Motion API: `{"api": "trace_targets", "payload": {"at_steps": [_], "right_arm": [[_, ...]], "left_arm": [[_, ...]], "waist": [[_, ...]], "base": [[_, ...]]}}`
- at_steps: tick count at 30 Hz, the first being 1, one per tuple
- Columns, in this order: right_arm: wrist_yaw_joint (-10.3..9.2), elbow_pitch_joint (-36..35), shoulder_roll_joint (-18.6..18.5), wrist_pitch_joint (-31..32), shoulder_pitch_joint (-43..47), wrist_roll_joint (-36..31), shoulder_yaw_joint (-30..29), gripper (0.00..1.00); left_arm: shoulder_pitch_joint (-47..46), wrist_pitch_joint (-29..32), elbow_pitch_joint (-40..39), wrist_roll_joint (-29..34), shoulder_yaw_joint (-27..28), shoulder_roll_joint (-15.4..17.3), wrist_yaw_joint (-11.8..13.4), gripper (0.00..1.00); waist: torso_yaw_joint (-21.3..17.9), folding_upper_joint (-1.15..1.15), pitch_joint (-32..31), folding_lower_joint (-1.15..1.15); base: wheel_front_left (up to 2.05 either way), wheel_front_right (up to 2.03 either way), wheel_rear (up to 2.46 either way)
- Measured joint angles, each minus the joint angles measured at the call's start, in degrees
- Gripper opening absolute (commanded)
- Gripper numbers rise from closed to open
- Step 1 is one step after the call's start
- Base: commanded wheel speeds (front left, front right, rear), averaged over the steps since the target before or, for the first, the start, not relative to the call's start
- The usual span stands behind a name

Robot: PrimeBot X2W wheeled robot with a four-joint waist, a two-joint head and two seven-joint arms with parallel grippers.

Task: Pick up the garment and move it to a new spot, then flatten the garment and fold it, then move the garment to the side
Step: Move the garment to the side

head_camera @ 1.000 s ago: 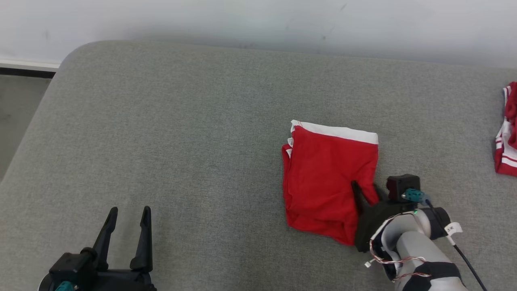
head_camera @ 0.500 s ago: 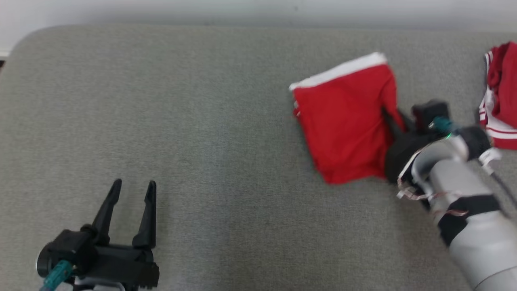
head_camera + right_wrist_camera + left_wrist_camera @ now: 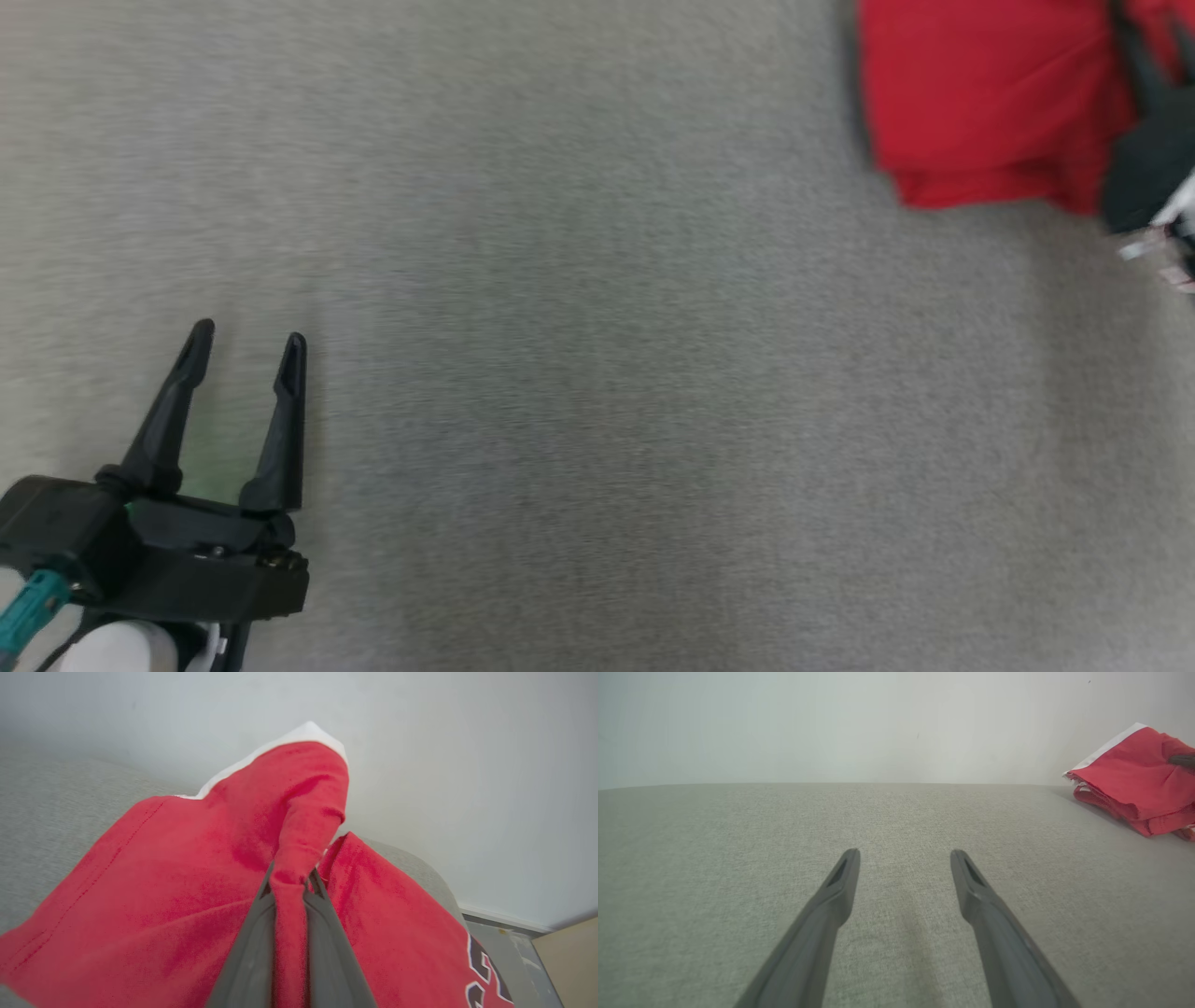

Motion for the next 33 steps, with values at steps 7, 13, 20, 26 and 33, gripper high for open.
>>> {"api": "trace_targets", "payload": {"at_steps": [7, 13, 20, 26, 33], "right_arm": [[0.00, -7.26, -7.71, 6.46, 0.70, 1.98, -4.59, 0.00], [0.00, -8.38, -11.09, 10.47, 0.53, 1.62, -8.46, 0.00], [0.00, -7.87, -12.54, 11.93, -2.58, -3.33, -9.65, 0.00], [0.00, -6.13, -12.66, 12.79, -3.80, -8.08, -10.20, 1.00], [0.00, -7.12, -11.02, 9.82, -4.37, -10.92, -12.81, 1.00]], "left_arm": [[1.83, 0.00, -4.57, -0.48, 0.54, 2.14, 0.00, 1.00], [3.05, -0.01, -7.99, -0.86, 0.79, 4.09, 0.00, 1.00], [3.55, -0.18, -11.07, -1.38, 1.42, 5.64, 0.00, 1.00], [3.59, -0.47, -12.20, -1.48, 1.83, 5.45, -0.07, 1.00], [2.85, -0.51, -11.01, -2.08, 1.92, 3.99, -0.08, 1.00]], "waist": [[-4.92, 0.00, 4.39, 0.00], [-7.43, -0.01, 7.99, -0.01], [-8.45, -0.03, 11.74, -0.03], [-7.95, -0.04, 13.49, -0.03], [-7.08, -0.03, 12.97, -0.02]], "base": [[0.00, 0.00, 0.00], [0.00, 0.00, 0.00], [0.00, 0.00, 0.00], [0.00, 0.00, 0.00], [0.00, 0.00, 0.00]]}}
